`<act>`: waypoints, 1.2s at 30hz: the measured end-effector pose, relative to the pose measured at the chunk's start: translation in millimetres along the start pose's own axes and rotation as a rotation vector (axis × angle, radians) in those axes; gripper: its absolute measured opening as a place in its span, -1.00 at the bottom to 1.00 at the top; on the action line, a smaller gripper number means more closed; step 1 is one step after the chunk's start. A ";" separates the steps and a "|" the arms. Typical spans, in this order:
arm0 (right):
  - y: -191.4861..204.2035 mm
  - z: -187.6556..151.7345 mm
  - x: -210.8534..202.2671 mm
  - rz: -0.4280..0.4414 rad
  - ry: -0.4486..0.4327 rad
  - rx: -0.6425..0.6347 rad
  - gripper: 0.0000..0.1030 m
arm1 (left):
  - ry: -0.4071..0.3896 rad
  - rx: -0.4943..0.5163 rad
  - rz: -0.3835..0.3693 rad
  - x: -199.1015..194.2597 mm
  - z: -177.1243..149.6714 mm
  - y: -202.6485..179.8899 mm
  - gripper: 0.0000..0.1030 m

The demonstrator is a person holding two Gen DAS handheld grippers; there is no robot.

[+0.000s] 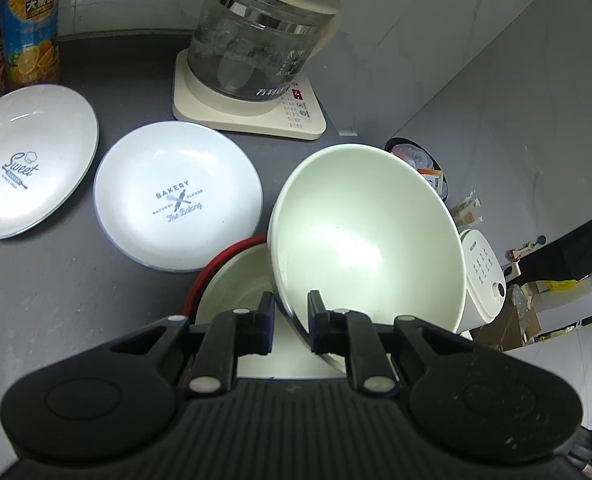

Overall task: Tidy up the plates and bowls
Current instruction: 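Lower the smaller bowl onto the stacked bowls and open both grippers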

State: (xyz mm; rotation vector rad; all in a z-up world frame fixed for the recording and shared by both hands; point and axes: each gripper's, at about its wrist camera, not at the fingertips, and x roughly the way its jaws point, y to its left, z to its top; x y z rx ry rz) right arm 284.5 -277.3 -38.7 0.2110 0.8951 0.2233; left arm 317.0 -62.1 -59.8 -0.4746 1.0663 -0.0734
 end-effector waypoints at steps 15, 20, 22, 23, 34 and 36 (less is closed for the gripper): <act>8.0 -31.0 -2.3 -0.003 0.064 0.019 -0.52 | 0.055 -0.014 0.028 -6.5 -26.3 21.7 -0.70; 9.9 -43.3 -1.2 -0.008 0.086 0.021 -0.52 | 0.080 -0.031 0.028 -2.6 -37.8 32.1 -0.69; 10.4 -45.0 -1.9 -0.011 0.084 0.021 -0.52 | 0.077 -0.033 0.023 -3.2 -39.9 33.9 -0.68; 11.3 -45.3 -2.2 -0.013 0.082 0.020 -0.52 | 0.075 -0.030 0.018 -4.2 -40.1 34.1 -0.68; 15.7 -45.6 -11.1 -0.035 0.060 0.022 -0.39 | 0.047 -0.007 0.007 -22.0 -37.8 38.7 -0.65; 16.8 -46.3 -14.1 -0.038 0.053 0.023 -0.39 | 0.048 -0.006 0.011 -26.4 -38.6 43.0 -0.63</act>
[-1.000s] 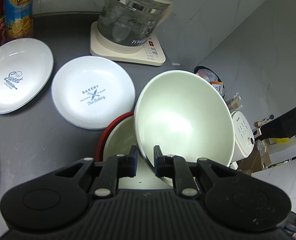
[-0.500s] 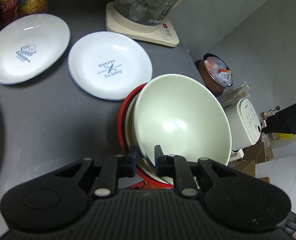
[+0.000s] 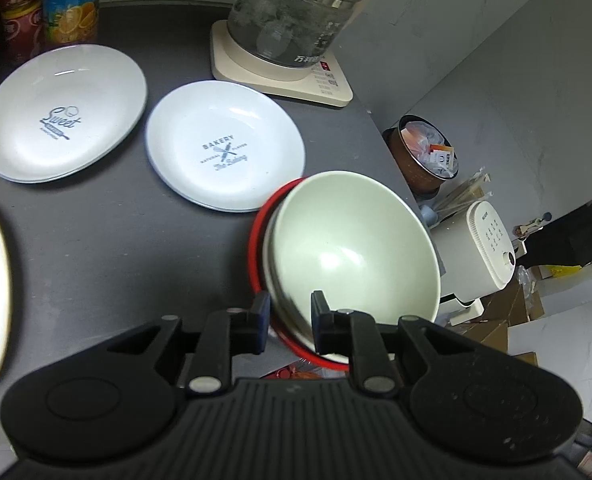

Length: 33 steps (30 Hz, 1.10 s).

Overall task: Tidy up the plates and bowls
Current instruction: 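Lower the smaller bowl onto the stacked bowls and open both grippers, then move both grippers to the white plate printed 'Sweet'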

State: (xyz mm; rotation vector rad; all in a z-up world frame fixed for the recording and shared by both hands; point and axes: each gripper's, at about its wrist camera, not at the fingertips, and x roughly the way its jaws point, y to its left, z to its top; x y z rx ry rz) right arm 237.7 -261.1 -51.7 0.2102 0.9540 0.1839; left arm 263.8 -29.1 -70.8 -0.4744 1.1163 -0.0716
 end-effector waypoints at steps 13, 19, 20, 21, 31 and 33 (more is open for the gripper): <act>25.5 -17.4 4.9 0.009 0.042 -0.031 -0.63 | -0.052 -0.013 0.069 -38.2 -10.9 44.9 -0.03; 58.1 -21.3 4.4 0.053 0.067 -0.102 -0.43 | -0.093 -0.035 0.116 -61.6 -17.4 70.0 0.27; 63.7 -20.6 4.7 0.060 0.068 -0.115 -0.28 | -0.098 -0.041 0.125 -65.1 -18.5 73.7 0.31; 68.5 -20.2 4.5 0.067 0.068 -0.129 -0.07 | -0.106 -0.045 0.133 -69.0 -19.8 77.3 0.39; 114.7 -22.7 4.9 0.129 0.069 -0.277 0.59 | -0.133 -0.093 0.210 -96.9 -36.9 115.5 0.57; 123.4 -24.8 5.3 0.138 0.075 -0.302 0.70 | -0.136 -0.106 0.223 -101.8 -40.7 122.2 0.58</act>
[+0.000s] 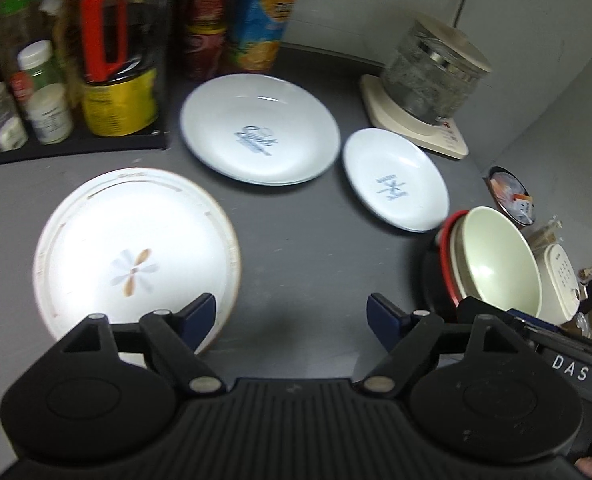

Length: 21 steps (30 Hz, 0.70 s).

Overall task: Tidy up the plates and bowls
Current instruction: 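Move both grippers to the white plate printed 'Sweet'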

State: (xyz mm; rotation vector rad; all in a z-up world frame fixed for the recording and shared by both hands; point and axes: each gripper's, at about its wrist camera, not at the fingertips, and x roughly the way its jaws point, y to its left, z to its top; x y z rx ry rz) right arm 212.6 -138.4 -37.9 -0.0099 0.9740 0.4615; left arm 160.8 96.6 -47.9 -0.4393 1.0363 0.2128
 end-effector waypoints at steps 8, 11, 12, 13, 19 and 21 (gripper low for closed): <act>21.8 2.0 6.2 0.033 0.024 -0.073 0.97 | -0.004 -0.051 0.044 -8.8 -8.1 24.3 0.60; 26.8 5.2 10.7 0.042 0.035 -0.107 1.00 | -0.005 -0.074 0.062 -8.1 -9.0 30.7 0.60; 28.0 6.6 12.7 0.045 0.040 -0.117 1.00 | -0.006 -0.080 0.065 -7.5 -9.0 32.4 0.60; 28.8 8.0 14.9 0.048 0.046 -0.126 1.00 | -0.006 -0.087 0.067 -6.9 -8.8 33.4 0.60; 29.7 23.8 30.8 0.081 0.065 -0.177 1.00 | 0.001 -0.144 0.095 3.5 -4.2 36.2 0.61; 29.4 31.7 36.9 0.090 0.075 -0.189 1.00 | 0.007 -0.179 0.115 6.5 -0.2 37.4 0.61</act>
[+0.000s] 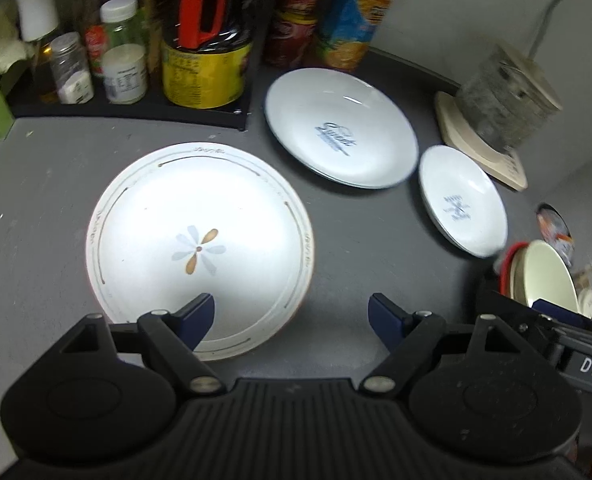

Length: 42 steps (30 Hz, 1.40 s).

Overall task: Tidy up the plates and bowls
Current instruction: 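Move both grippers to the white plate printed 'Sweet', then close both grippers on the 'Sweet' plate rim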

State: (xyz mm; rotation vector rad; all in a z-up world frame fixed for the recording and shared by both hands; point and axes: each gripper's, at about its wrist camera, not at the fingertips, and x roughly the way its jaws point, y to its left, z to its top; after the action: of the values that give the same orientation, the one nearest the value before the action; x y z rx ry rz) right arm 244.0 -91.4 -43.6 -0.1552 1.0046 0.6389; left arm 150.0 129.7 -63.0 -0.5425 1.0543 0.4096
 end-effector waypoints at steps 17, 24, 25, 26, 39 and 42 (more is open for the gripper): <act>-15.9 63.2 45.5 0.089 0.057 -0.187 1.00 | -0.036 -0.223 0.062 20.6 29.1 -15.3 0.61; -17.4 81.8 62.5 0.127 0.053 -0.282 0.99 | -0.082 -0.338 0.061 28.5 38.1 -13.5 0.60; -16.9 84.5 64.3 0.139 0.045 -0.293 0.98 | -0.092 -0.352 0.055 29.7 39.4 -13.5 0.60; -16.2 87.4 67.1 0.146 0.041 -0.303 0.91 | -0.103 -0.365 0.052 31.2 40.7 -13.6 0.59; -21.4 128.0 126.0 0.122 0.093 -0.319 0.12 | -0.148 -0.503 0.017 67.7 65.8 1.3 -0.12; -23.7 134.8 142.6 0.096 0.111 -0.319 0.07 | -0.152 -0.504 0.023 78.0 74.2 4.1 -0.23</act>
State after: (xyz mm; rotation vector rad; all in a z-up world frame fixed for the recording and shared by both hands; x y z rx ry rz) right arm 409.7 4.9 -91.8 -0.4290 1.0163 0.8847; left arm 234.0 182.1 -105.3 -0.9315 0.8091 0.7336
